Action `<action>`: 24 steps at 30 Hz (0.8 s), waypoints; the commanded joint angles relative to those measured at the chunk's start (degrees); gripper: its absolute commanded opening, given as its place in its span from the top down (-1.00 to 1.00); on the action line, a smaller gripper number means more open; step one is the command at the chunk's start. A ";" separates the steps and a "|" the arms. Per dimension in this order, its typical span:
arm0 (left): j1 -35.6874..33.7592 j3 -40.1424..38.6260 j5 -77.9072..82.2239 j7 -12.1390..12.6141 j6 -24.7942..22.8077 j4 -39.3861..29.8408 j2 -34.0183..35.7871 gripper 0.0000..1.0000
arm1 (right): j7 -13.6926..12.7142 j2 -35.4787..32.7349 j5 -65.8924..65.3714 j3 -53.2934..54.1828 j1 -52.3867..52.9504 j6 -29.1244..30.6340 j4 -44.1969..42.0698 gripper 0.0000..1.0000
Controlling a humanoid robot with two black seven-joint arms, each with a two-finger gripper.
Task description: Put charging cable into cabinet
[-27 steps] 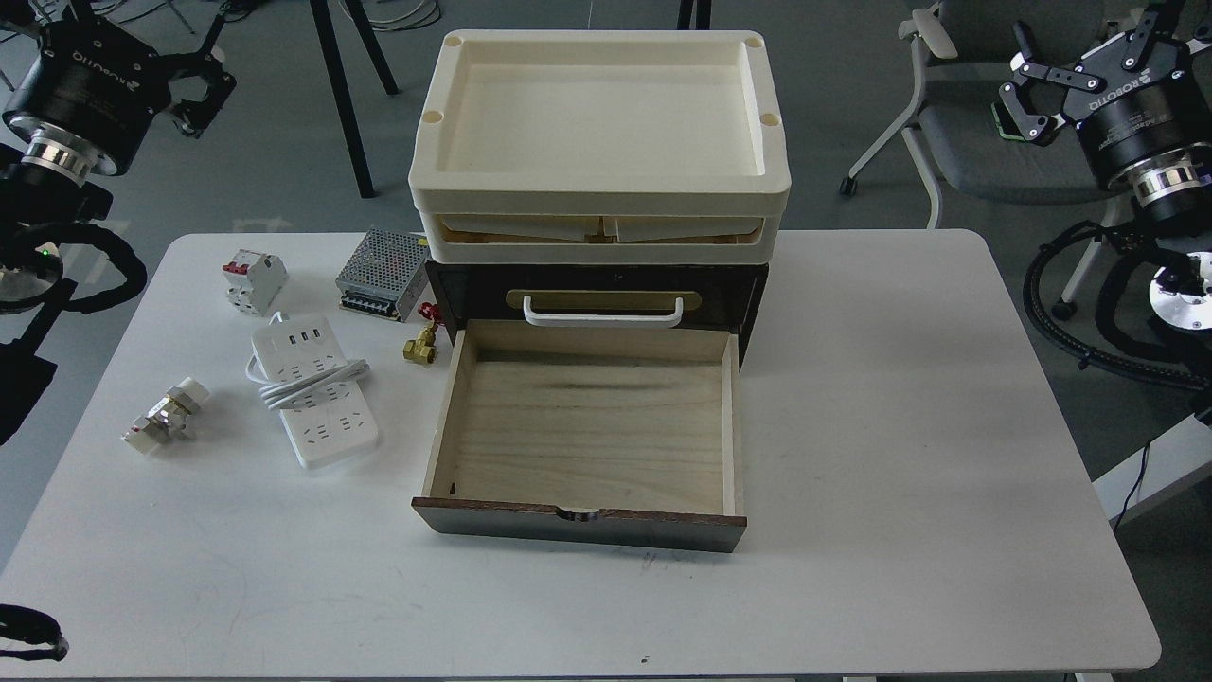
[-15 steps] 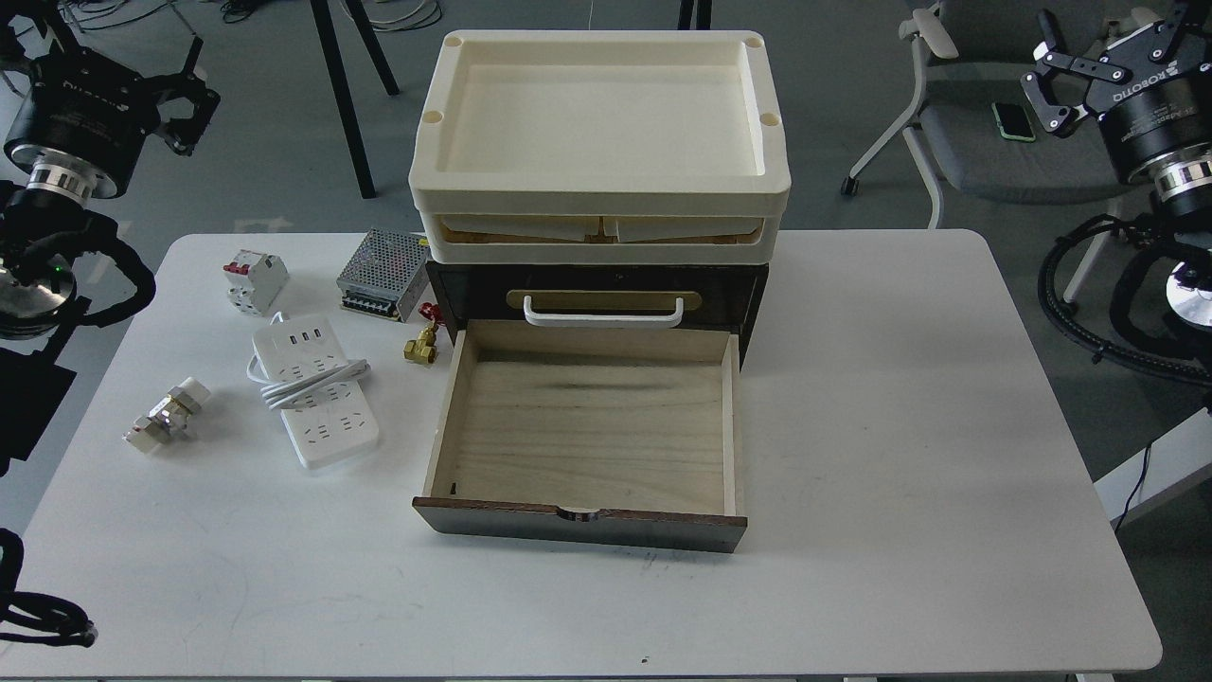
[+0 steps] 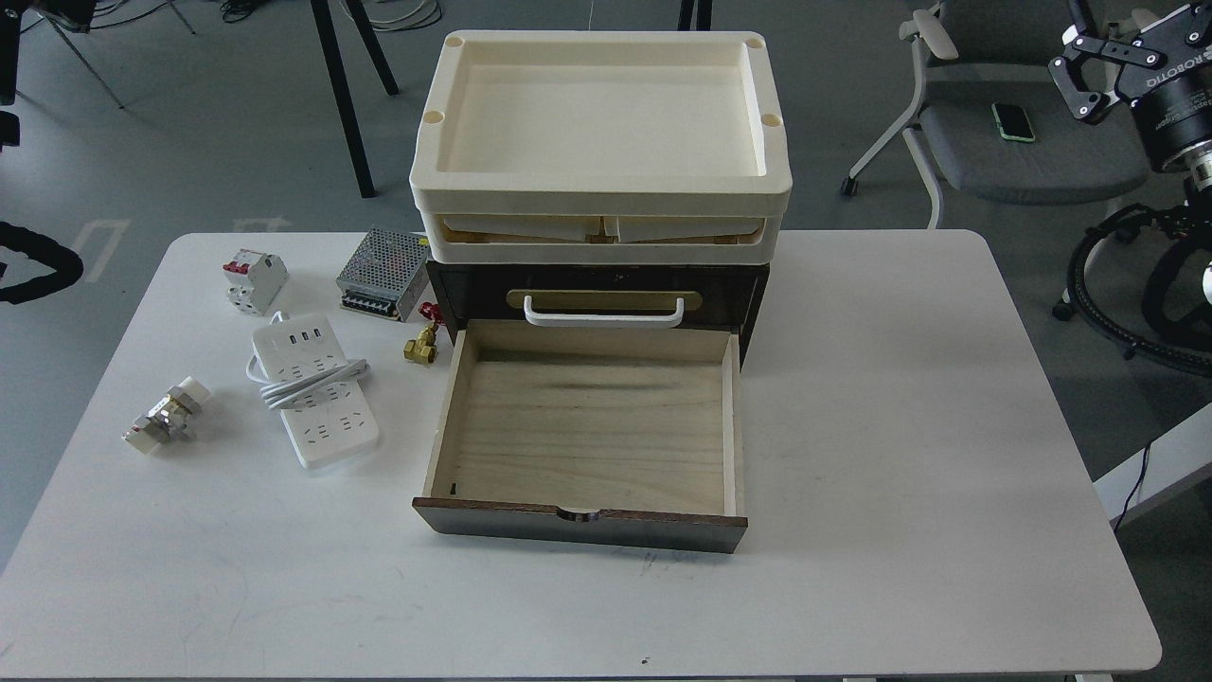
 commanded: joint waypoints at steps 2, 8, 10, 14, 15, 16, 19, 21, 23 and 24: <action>5.31 -5.77 32.00 -0.35 0.01 -7.75 5.07 -1.00 | 0.00 -0.07 0.00 -0.06 -0.15 0.01 0.11 -1.00; 14.54 -15.63 66.13 -3.51 0.01 -13.54 6.03 -1.00 | 0.00 -0.42 0.00 -0.06 -1.03 -0.08 0.20 -1.00; 16.13 -15.64 76.32 -4.30 0.01 -16.09 6.65 -0.99 | 0.00 -1.04 0.00 -0.06 -1.21 -0.08 0.20 -1.00; 19.56 -13.62 96.54 -7.78 0.01 -17.51 6.74 -0.99 | 0.00 -1.22 0.00 0.03 -1.65 -0.08 0.20 -1.00; 19.73 -12.14 100.76 -7.78 0.01 -17.51 6.65 -0.99 | 0.00 -1.22 0.00 -0.05 -1.82 0.01 0.11 -1.00; 19.74 -9.68 105.50 -7.78 0.01 -17.25 6.65 -0.99 | 0.00 -1.22 0.00 0.03 -2.08 0.01 0.11 -1.00; 18.95 0.06 118.96 -7.78 0.01 -14.98 6.39 -0.98 | 0.00 -1.13 0.00 -0.06 -2.88 -0.08 0.11 -1.00; 17.46 5.25 120.60 -7.78 0.01 -11.55 5.60 -0.98 | 0.00 -1.13 0.00 -0.06 -3.23 0.01 0.11 -1.00; 15.09 10.26 120.60 -7.78 0.01 -8.30 3.59 -0.98 | 0.00 -1.13 0.00 0.03 -3.67 -0.08 0.11 -1.00; 13.51 12.47 120.60 -7.78 0.01 -6.63 2.44 -0.98 | 0.00 -1.04 0.00 0.03 -3.76 -0.08 0.11 -1.00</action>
